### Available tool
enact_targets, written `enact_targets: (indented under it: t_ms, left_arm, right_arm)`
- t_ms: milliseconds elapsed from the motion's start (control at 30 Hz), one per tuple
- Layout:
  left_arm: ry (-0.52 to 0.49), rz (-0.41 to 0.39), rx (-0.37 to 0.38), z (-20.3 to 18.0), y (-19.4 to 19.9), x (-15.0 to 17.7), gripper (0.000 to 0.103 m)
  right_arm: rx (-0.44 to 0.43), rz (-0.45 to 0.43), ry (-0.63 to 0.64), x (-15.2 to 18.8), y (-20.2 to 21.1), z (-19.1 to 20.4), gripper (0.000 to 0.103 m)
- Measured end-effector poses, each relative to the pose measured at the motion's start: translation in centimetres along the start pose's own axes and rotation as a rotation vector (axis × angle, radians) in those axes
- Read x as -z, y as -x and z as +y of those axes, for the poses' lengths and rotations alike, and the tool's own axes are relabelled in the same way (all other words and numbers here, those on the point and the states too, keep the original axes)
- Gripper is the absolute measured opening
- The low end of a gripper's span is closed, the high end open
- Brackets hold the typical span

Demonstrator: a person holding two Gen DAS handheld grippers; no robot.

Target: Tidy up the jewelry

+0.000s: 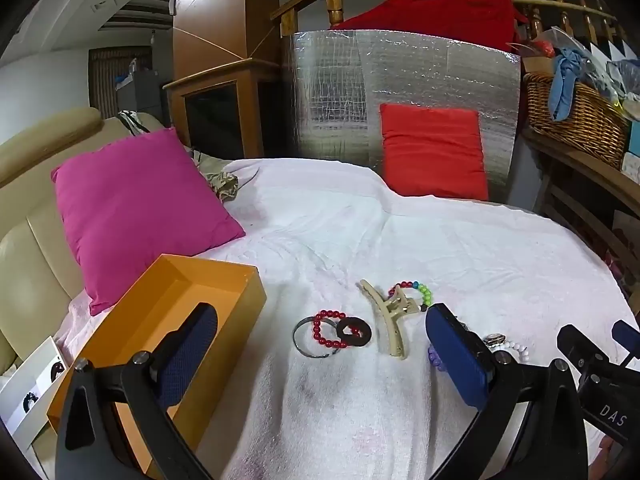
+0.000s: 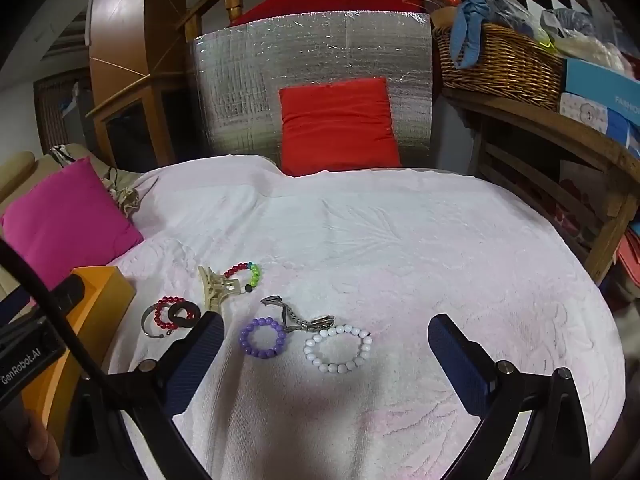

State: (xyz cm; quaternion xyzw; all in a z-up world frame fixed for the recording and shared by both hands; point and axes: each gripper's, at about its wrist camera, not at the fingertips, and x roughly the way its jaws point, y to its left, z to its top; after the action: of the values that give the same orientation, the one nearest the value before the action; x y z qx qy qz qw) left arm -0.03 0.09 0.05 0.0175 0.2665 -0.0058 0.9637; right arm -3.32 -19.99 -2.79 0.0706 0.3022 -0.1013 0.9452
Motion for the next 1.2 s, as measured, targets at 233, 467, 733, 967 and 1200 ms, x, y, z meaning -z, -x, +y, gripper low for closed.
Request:
enact_targets:
  t_ms: [233,467,733,967,1200]
  left_arm:
    - [0.020,-0.008,-0.012,0.1,0.4,0.0,0.103]
    - [-0.029,-0.014,0.009,-0.9,0.2,-0.2,0.103]
    - [-0.042,-0.030,0.005,-1.1,0.6,-0.2,0.103]
    - [-0.054,-0.032,0.005,-1.5,0.6,-0.2,0.103]
    - [-0.064,-0.029,0.007,-1.8,0.4,0.0,0.103]
  right_arm:
    - [0.006,-0.001,-0.004,-0.3,0.3,-0.7,0.103]
    - [0.012,0.005,-0.018,-0.1,0.3,-1.0,0.103]
    - [0.010,0.005,-0.022,0.0,0.3,-1.2,0.103]
    - [0.010,0.009,-0.025,0.0,0.2,-1.4,0.103]
    - [0.009,0.016,-0.036,0.1,0.1,-1.7,0.103]
